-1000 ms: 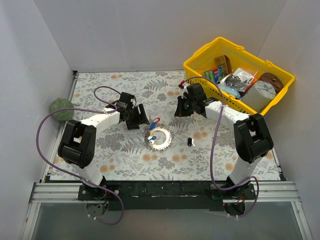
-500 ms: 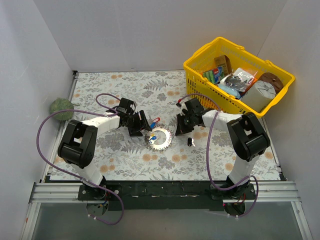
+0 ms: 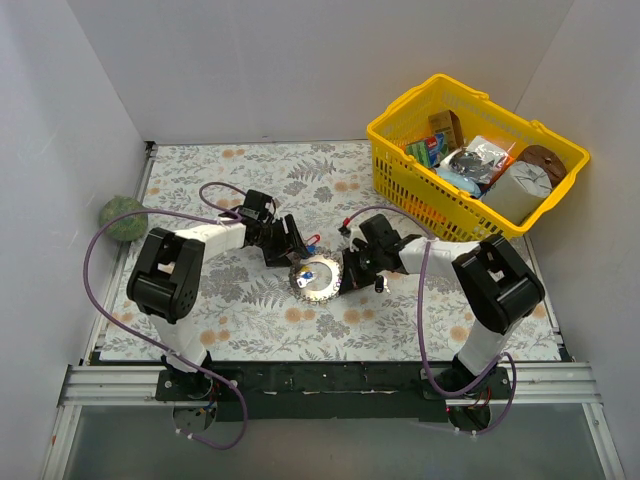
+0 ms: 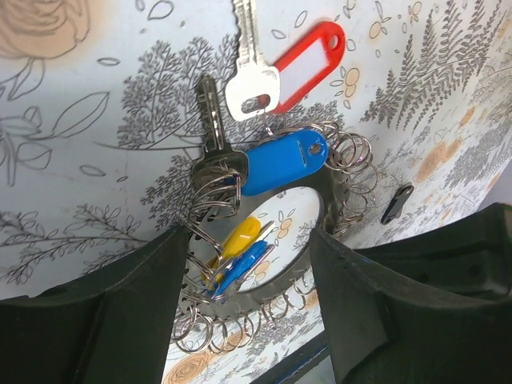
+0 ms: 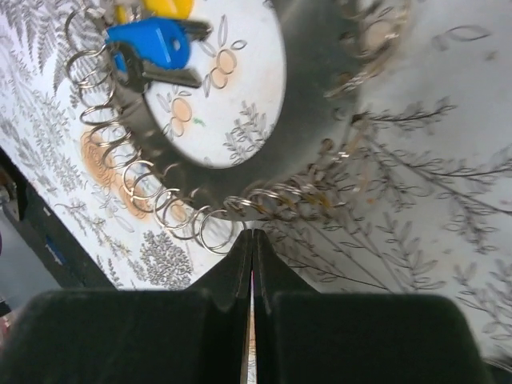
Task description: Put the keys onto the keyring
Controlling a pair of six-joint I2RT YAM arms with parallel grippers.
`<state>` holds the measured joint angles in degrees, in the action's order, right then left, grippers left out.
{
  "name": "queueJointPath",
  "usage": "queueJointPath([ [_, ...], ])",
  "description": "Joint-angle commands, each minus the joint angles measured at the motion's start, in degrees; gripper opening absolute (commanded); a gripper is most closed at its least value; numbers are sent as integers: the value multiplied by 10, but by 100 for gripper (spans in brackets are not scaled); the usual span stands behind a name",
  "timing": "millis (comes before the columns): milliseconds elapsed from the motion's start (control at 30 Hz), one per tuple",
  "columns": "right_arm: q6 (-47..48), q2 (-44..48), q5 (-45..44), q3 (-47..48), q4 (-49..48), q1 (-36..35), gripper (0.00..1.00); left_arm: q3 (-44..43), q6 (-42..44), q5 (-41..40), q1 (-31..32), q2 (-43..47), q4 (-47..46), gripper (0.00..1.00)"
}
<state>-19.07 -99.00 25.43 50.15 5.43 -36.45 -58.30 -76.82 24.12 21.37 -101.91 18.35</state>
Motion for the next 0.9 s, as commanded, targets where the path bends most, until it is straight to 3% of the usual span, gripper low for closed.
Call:
queueJointPath([
  [0, -19, 13, 17, -19, -18, -19, 1, -23, 9, 8, -1, -13, -2, 62],
  [167, -33, 21, 22, -17, -31, -27, 1, -46, 23, -14, 0, -17, 11, 62],
  [467, 1, 91, -90, 31, 18, -6, 1, -56, 54, -93, 0, 18, 61, 62],
  [867, 18, 44, -66, 36, 27, 58, 1, 31, 21, -39, 0, 56, 27, 62],
])
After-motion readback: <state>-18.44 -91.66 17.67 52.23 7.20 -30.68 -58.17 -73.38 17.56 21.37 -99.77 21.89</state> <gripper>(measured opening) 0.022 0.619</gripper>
